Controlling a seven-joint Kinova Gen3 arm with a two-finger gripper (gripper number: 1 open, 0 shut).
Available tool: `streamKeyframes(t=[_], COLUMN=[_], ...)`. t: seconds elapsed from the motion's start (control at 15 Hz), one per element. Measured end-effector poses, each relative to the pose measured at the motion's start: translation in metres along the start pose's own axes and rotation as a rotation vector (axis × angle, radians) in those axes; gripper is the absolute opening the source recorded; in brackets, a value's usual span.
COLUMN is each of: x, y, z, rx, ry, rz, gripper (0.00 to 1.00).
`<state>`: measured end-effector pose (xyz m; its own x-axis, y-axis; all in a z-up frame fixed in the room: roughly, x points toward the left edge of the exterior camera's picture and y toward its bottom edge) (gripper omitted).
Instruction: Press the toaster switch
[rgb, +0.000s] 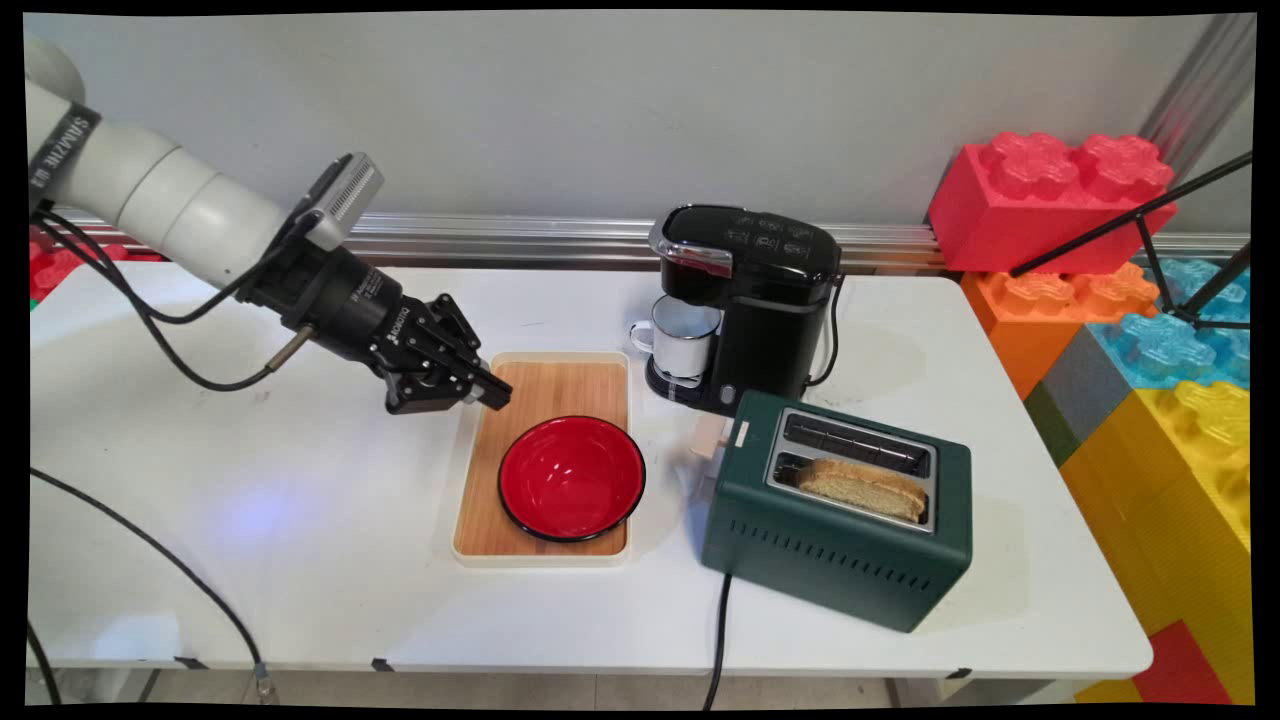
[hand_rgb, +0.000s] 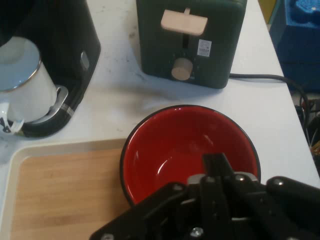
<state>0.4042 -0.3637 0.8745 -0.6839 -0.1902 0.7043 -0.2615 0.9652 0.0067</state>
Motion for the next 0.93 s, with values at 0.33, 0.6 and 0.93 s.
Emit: streamKeyframes(t=[0.33, 0.6, 0.93], x=[0.014, 0.036, 0.070], y=[-0.003, -0.007, -0.014], z=[0.014, 0.035, 0.068], rx=[-0.012, -0.026, -0.058], ry=[0.021, 0.048, 0.087], rz=[0.019, 0.039, 0.080], gripper=[0.00, 0.00, 0.00])
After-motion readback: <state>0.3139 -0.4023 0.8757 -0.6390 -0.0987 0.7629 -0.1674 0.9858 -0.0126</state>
